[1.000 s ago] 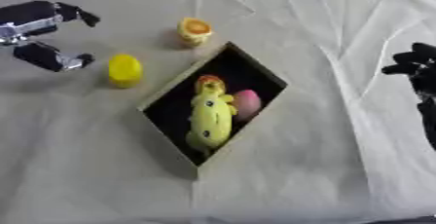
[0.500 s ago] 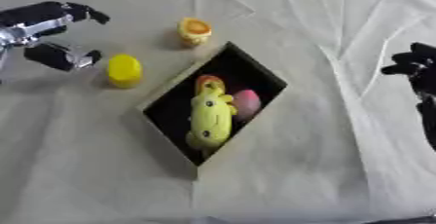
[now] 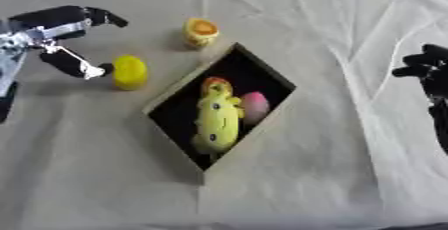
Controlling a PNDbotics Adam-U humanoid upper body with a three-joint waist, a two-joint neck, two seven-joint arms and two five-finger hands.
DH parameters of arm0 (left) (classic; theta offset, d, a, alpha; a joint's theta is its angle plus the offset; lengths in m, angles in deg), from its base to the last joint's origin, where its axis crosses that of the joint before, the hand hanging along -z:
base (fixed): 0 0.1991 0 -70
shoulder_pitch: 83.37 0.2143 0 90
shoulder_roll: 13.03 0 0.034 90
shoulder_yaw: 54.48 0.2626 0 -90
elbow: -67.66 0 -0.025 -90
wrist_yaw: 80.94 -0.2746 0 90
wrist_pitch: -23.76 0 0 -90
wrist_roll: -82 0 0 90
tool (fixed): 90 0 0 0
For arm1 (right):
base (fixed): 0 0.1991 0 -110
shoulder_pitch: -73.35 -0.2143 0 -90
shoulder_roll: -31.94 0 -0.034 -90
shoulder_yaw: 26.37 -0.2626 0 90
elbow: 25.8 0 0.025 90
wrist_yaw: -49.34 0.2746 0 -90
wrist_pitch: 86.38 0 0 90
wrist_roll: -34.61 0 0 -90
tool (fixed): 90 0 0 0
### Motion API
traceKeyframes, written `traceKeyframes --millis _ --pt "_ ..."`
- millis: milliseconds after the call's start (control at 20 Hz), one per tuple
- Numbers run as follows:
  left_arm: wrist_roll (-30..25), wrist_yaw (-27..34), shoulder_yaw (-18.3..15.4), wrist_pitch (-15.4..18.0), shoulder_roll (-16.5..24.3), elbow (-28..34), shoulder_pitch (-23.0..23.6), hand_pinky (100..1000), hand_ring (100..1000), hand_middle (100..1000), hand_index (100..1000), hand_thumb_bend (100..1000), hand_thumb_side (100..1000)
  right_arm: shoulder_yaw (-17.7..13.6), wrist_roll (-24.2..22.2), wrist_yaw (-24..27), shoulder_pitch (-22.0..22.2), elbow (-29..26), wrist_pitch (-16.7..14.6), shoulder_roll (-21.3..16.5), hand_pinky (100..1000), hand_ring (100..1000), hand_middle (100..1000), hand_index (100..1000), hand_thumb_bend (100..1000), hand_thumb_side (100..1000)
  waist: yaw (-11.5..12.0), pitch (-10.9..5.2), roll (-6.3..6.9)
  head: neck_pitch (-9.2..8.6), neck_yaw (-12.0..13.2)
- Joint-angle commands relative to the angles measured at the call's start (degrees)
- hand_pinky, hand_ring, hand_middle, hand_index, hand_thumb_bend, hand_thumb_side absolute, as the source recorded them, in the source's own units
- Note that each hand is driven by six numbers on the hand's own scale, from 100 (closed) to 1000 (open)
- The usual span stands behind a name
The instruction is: Pick up objects on the table and place them in the box.
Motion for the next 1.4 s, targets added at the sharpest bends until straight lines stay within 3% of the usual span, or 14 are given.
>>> traceKeyframes --millis 50,350,650,700,800,1000,1150,1350,1400 --pt "-6.46 -0.85 0.17 6.70 -0.15 0.81 -1.16 1000 1000 880 977 324 322 -0.27 -0.04 0.52 -0.26 -0.81 0.60 -0.56 1000 699 715 860 100 633 0.01 -1.21 0.73 0.22 0.09" --pt "-6.59 -2.72 -0.02 6.38 -1.69 -0.64 -1.07 999 1000 878 977 299 268 -0.21 -0.20 0.52 -0.32 -0.81 0.78 -0.44 1000 699 715 860 100 634 -0.13 -1.16 0.68 0.22 0.23" --pt "-7.64 -3.43 0.12 5.85 -3.21 -1.39 -0.67 994 999 875 973 258 319 -0.13 -0.20 0.45 -0.55 -0.81 1.43 -0.01 1000 698 713 859 100 638 -0.12 -1.01 0.64 0.22 0.14" --pt "-7.99 -3.94 0.22 5.69 -3.35 -1.77 -0.58 988 996 872 970 254 382 -0.12 -0.15 0.50 -0.60 -0.81 1.51 0.02 1000 697 712 859 100 638 -0.12 -1.00 0.67 0.22 0.12" --pt "-8.65 -5.37 0.39 5.45 -3.64 -2.89 -0.39 984 994 869 965 265 417 -0.09 -0.17 0.59 -0.69 -0.81 1.62 0.02 1000 698 712 859 100 638 -0.15 -0.98 0.68 0.22 0.17" --pt "-8.41 -7.94 0.54 5.61 -4.05 -4.33 0.00 967 979 849 945 251 434 -0.19 -0.16 0.61 -0.68 -0.81 1.63 0.10 1000 698 712 859 100 638 -0.15 -0.93 0.68 0.22 0.18" --pt "-7.80 -8.22 0.53 5.77 -4.27 -4.40 0.15 936 951 815 914 205 391 -0.14 -0.23 0.57 -0.74 -0.81 1.77 0.21 1000 697 712 859 100 640 -0.08 -0.86 0.62 0.22 0.19" --pt "-7.51 -6.26 0.70 5.34 -4.20 -2.89 0.55 905 910 762 865 120 233 0.01 -0.41 0.27 -0.69 -0.81 2.12 0.46 1000 697 711 860 100 642 0.00 -0.86 0.54 0.22 0.04" --pt "-7.77 -5.40 0.75 5.12 -4.12 -2.17 0.66 892 899 748 851 100 158 0.06 -0.44 0.18 -0.66 -0.81 2.19 0.51 1000 697 711 860 100 642 0.03 -0.88 0.52 0.22 0.00"
